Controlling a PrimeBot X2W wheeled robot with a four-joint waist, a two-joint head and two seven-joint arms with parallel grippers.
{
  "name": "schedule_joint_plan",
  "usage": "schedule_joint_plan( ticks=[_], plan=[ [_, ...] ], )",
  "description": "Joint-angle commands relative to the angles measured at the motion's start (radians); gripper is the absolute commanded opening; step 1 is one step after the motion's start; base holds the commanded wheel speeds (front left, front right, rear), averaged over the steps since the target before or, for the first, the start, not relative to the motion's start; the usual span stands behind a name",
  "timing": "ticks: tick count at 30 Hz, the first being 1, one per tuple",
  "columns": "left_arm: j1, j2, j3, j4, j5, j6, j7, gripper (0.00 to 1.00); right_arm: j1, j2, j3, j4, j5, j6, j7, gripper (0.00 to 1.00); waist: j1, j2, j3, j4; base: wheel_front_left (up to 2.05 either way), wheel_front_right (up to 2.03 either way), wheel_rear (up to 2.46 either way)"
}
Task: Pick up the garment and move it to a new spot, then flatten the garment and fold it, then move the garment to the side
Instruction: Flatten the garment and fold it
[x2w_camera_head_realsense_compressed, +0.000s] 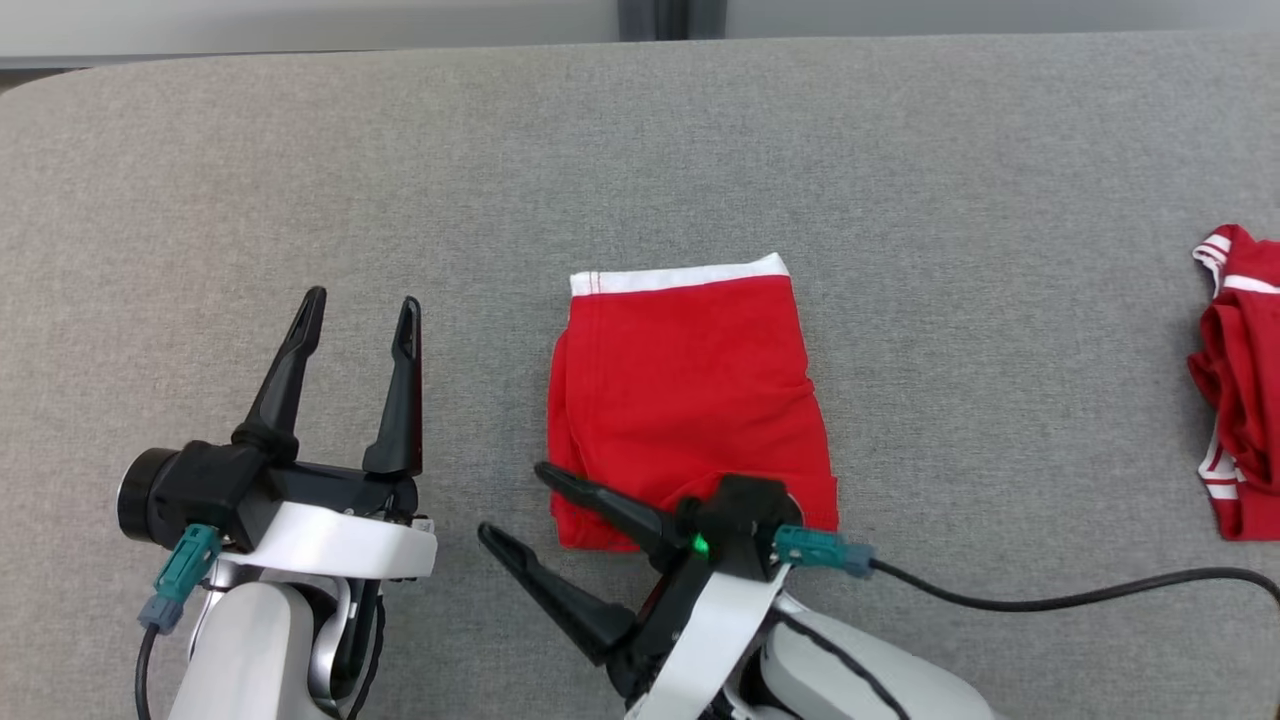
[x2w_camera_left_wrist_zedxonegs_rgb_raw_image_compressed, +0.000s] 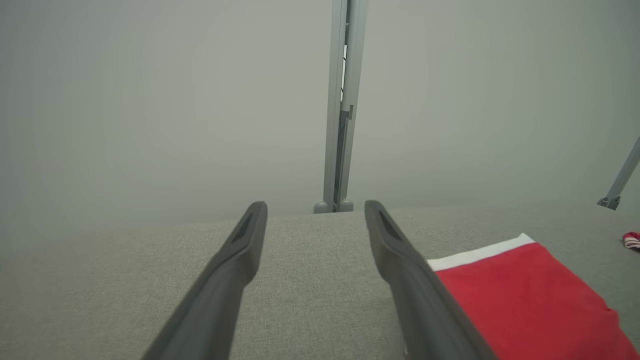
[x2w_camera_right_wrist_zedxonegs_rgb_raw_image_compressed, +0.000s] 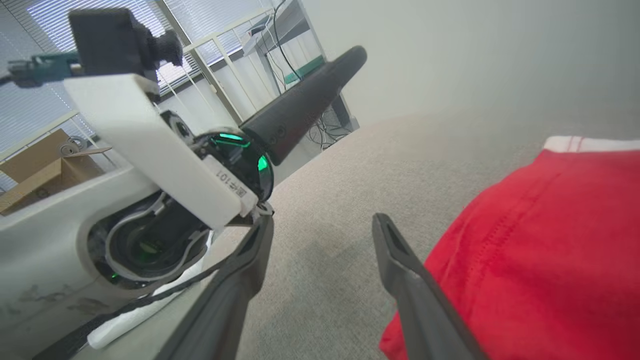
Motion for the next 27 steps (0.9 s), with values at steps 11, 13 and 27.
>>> schedule_joint_plan(
  ticks=[11,13,27],
  plan=[
    [0.019,0.013,0.024,-0.013,0.013,0.016,-0.003,1.0,0.158,-0.007,-0.439,-0.201,-0.166,0.0,-0.004,1.0,0.0,0.0,-0.037,-0.05,0.0,0.0,0.0],
    [0.025,0.017,0.025,-0.015,0.018,0.021,-0.003,1.0,0.19,-0.007,-0.529,-0.226,-0.209,0.0,-0.004,1.0,0.0,0.0,-0.046,-0.057,0.0,0.0,0.0],
    [0.132,0.044,0.017,-0.064,0.051,0.062,0.017,1.0,0.39,-0.046,-0.924,-0.279,-0.421,0.0,0.05,1.0,0.0,0.0,-0.149,-0.091,0.0,0.0,0.0]
  ],
)
